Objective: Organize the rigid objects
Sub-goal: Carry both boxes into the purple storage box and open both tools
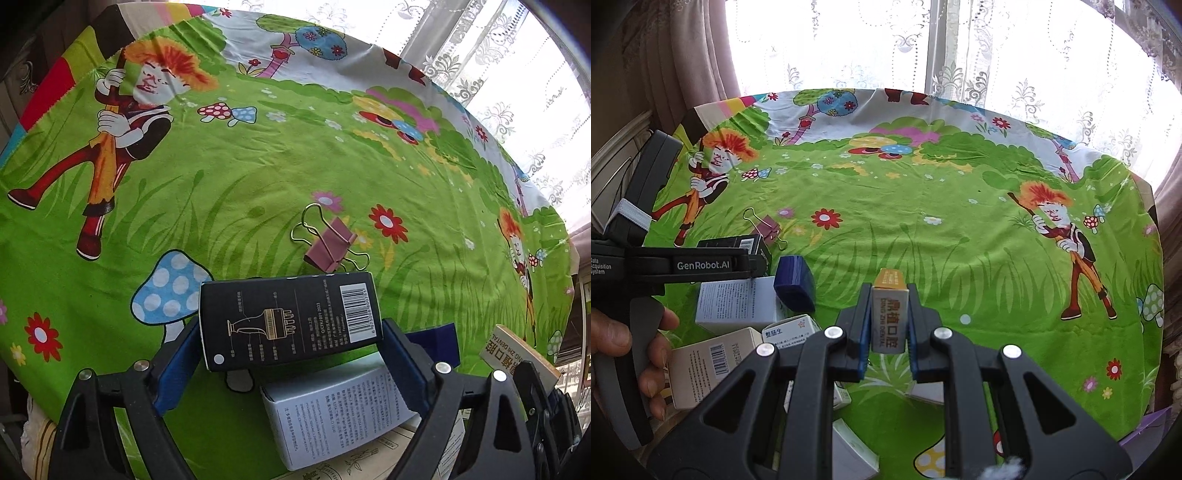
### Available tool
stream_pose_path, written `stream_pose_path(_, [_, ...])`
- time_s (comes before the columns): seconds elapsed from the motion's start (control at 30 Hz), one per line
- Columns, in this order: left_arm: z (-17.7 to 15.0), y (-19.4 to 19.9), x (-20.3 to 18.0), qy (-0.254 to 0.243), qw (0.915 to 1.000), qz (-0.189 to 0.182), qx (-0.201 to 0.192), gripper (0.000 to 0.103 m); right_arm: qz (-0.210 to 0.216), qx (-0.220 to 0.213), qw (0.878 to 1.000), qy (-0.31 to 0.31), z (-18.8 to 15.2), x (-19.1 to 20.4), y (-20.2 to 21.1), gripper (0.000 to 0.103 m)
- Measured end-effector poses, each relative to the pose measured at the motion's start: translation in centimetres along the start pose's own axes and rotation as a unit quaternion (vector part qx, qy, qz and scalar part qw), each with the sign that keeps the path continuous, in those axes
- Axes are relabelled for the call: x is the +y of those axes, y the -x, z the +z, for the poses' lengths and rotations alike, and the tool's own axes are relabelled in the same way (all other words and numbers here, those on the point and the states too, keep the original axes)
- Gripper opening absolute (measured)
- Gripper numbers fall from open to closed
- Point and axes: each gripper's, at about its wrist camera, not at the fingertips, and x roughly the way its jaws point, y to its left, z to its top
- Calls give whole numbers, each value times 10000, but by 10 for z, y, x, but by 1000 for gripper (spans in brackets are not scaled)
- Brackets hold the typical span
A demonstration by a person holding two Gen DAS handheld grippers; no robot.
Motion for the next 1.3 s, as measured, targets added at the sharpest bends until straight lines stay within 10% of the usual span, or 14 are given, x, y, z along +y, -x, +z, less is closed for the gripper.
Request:
stream_pose_path(0.9, [-46,150,-15,-302,9748,-622,-2121,92,-324,-662,9973,56,-6,-1,88,19])
stream_pose_path(1.3, [-75,169,-34,-534,9724,-795,-2127,92,-264,-760,9966,-174,-14,-13,125,19])
